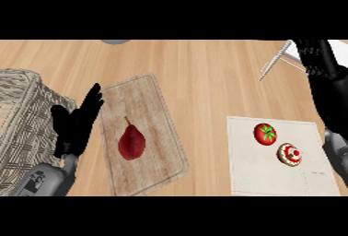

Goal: Pick the cupcake from the placemat and place it in the tiered shelf

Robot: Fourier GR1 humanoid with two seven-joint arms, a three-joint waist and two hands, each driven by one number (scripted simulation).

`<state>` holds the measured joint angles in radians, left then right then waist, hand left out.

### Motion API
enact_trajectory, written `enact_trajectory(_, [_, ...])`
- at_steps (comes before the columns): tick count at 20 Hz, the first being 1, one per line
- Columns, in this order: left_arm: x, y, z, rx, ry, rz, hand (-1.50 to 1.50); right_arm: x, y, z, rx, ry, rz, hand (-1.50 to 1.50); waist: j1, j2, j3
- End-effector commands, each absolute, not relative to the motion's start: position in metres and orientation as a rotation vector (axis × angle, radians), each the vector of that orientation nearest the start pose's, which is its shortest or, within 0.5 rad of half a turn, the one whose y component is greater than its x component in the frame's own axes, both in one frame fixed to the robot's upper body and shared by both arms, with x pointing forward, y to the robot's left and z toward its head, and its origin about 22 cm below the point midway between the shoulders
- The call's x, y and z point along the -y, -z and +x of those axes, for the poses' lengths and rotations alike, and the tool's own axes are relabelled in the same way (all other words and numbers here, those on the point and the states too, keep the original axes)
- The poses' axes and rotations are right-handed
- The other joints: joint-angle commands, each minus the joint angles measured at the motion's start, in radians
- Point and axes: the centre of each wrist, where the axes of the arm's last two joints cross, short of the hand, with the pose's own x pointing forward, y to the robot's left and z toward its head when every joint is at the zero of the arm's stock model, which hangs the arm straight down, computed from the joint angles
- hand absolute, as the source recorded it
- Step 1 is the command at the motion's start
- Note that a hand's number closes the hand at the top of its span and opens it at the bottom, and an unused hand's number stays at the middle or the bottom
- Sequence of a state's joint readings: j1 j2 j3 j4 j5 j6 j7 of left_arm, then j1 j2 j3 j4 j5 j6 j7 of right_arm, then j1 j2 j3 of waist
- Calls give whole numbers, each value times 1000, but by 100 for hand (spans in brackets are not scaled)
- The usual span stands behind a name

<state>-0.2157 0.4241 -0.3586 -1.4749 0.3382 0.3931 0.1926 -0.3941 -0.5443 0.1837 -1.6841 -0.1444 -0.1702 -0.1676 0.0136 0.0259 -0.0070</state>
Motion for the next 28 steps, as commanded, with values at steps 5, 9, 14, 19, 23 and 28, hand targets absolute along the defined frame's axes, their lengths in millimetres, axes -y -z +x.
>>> enact_trajectory(5, [-329,-18,255,1384,64,308,0,250,-81,288,1907,-376,-78,150,-2,-24,6])
enact_trajectory(9, [-329,-11,249,1329,3,306,0,326,-50,273,1701,-205,-839,150,-51,-27,3])
enact_trajectory(14, [-354,5,230,1332,22,285,0,229,-2,205,1735,-215,-605,-150,-26,-29,5])
enact_trajectory(19, [-346,3,227,1326,33,271,0,233,-29,188,1624,-324,-844,-150,-26,-31,3])
enact_trajectory(23, [-351,-2,225,1341,48,275,0,270,-52,193,1434,-499,-1070,-150,-24,-33,0])
enact_trajectory(28, [-359,11,227,1326,22,275,0,258,-77,181,1169,-714,-1104,-150,-27,-27,-2])
